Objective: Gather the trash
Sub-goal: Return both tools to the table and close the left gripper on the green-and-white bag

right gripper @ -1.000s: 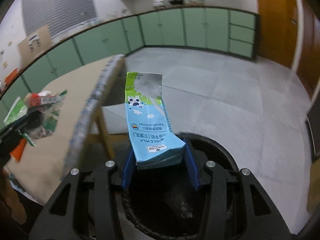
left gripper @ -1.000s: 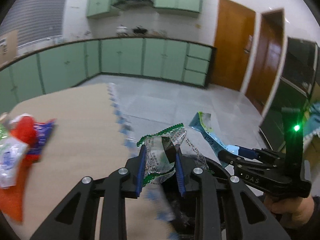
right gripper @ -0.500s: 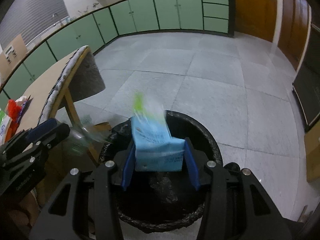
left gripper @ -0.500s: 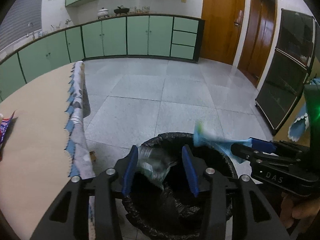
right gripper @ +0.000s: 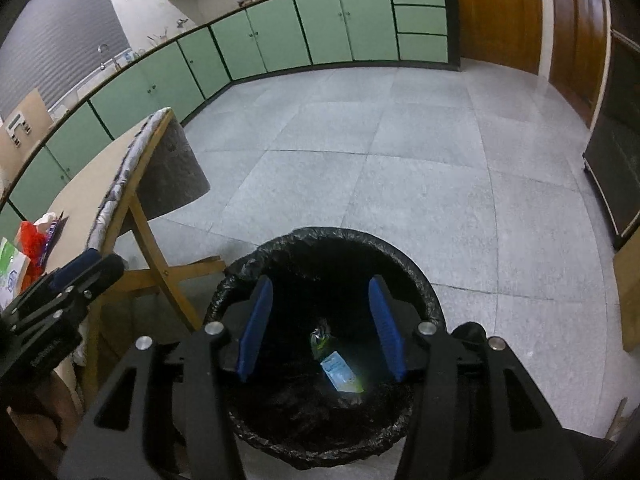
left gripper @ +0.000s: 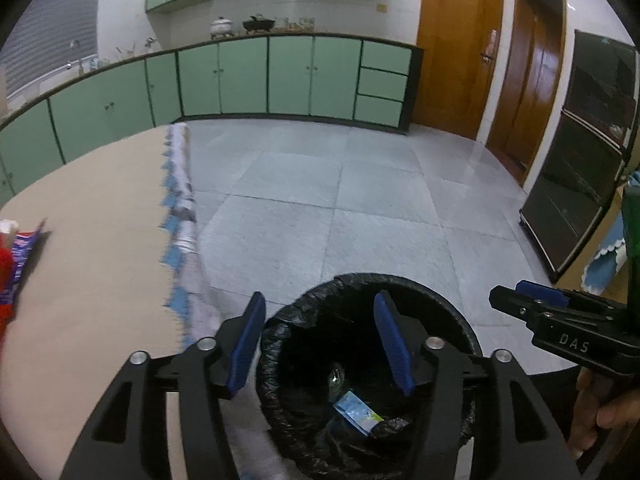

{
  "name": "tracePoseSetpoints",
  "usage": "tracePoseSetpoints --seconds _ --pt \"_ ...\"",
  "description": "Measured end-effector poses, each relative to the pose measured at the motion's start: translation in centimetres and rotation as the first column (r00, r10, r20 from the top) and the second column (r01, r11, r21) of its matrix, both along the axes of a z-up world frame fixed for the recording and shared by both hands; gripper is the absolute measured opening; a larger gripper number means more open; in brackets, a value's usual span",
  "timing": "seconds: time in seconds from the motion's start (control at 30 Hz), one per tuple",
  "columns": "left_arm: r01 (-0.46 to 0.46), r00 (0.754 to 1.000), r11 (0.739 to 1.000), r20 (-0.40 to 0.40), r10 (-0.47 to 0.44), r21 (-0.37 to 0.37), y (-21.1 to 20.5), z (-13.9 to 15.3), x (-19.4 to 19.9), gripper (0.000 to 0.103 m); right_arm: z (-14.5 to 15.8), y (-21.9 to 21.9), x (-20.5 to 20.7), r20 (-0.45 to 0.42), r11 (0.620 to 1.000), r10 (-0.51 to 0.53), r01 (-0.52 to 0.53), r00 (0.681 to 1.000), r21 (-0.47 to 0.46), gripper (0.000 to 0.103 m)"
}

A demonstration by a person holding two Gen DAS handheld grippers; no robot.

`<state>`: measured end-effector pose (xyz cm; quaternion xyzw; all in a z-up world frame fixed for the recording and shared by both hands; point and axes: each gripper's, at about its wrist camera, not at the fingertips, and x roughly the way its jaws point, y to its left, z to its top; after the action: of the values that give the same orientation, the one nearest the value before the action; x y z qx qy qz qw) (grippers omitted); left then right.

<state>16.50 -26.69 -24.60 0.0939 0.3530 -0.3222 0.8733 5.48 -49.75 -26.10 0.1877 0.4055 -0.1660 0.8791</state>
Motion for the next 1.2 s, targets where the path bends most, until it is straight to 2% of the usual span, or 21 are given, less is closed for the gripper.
tracePoseSetpoints --seconds 0.07,0.2,0.3,0.43,0.53,0.63,0.73,0.83,0.93,1.2 --pt "-0.026 1.0 1.0 0.016 0.026 -0.015 1.3 0.8 0.0 0.066 0.8 1.1 0.3 0.018 0.999 0.03 -0.029 0.999 -0.026 0.05" --pt "-0.109 0.991 0.993 0.075 0.112 -0.039 6.3 3.4 -0.2 0.07 3.6 5.0 1.3 0.074 0.989 0.124 -0.118 0.989 -0.089 0.061" --pt "-0.205 0.971 0.977 0.118 0.21 -0.055 11.5 5.3 -0.1 0.072 5.8 9.3 2.7 0.117 0.968 0.228 -0.212 0.966 -0.135 0.063" --pt "-0.344 0.923 0.936 0.156 0.352 -0.077 19.0 7.3 0.2 0.074 7.7 15.6 5.3 0.159 0.924 0.372 -0.349 0.914 -0.155 0.063" --pt "-0.455 0.868 0.886 0.177 0.464 -0.09 25.4 8.3 0.3 0.075 8.5 20.7 7.3 0.176 0.881 0.471 -0.45 0.865 -0.145 0.063" --pt "-0.529 0.822 0.842 0.187 0.539 -0.1 30.3 8.6 0.7 0.075 9.2 25.0 8.9 0.187 0.84 0.542 -0.523 0.819 -0.144 0.063" --pt "-0.58 0.787 0.806 0.174 0.592 -0.122 34.1 8.7 1.6 0.076 9.4 28.5 10.1 0.183 0.809 0.588 -0.568 0.788 -0.153 0.063" --pt "-0.598 0.774 0.79 0.159 0.613 -0.138 36.6 8.1 2.6 0.076 9.6 31.1 10.7 0.175 0.788 0.615 -0.599 0.769 -0.141 0.063" --pt "-0.592 0.778 0.791 0.146 0.611 -0.154 37.2 7.5 4.0 0.076 9.2 33.1 11.5 0.147 0.768 0.64 -0.622 0.754 -0.15 0.063" --pt "-0.62 0.766 0.768 0.085 0.637 -0.16 38.0 5.3 6.7 0.075 7.7 33.9 13.2 0.106 0.782 0.623 -0.613 0.775 -0.113 0.063"
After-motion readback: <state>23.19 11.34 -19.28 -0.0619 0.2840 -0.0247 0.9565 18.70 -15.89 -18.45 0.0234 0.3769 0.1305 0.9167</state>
